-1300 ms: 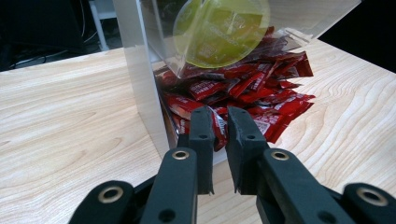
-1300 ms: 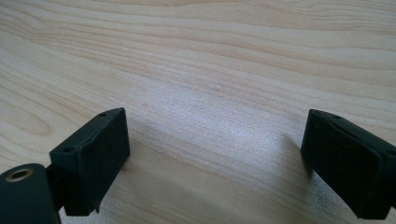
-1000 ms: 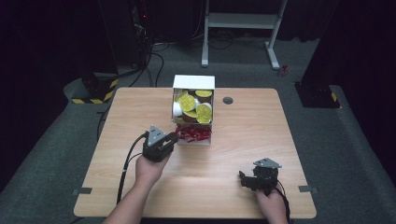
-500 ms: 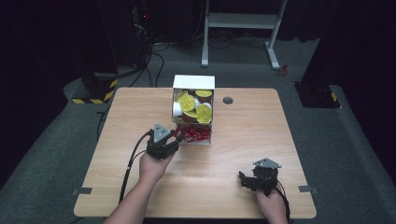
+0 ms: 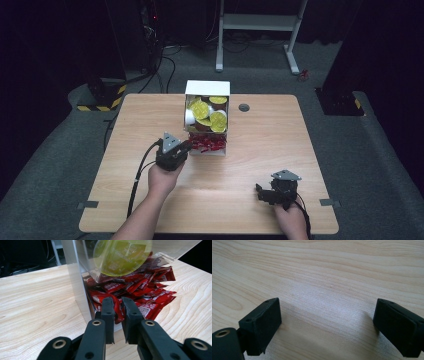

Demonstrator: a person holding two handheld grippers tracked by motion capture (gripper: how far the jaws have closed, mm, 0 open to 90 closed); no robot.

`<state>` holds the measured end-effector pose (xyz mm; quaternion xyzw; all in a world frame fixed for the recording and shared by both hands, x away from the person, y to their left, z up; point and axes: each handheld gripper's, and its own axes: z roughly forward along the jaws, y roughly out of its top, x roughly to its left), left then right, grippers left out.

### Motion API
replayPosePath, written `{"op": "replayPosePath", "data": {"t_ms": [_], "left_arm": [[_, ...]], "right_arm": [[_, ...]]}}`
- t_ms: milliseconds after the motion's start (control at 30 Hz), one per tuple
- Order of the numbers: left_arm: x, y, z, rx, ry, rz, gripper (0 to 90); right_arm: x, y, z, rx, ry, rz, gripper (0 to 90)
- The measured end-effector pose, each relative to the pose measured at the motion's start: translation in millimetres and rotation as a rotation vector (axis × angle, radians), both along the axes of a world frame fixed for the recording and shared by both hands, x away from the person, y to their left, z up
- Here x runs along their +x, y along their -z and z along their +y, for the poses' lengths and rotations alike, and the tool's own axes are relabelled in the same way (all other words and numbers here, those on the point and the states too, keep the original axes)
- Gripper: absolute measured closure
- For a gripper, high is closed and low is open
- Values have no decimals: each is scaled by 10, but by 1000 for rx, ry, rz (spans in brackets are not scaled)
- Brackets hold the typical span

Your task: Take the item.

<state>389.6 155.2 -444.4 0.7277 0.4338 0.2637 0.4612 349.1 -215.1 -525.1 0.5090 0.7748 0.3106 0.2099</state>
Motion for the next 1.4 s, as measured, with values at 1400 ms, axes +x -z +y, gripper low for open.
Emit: {"op": "replayPosePath", "data": {"t_ms": [1400], "left_arm": [[-543,-91,366,-91,35,-66,832]], "right_arm": [[-6,-1,0,-1,-4,2,79]]}}
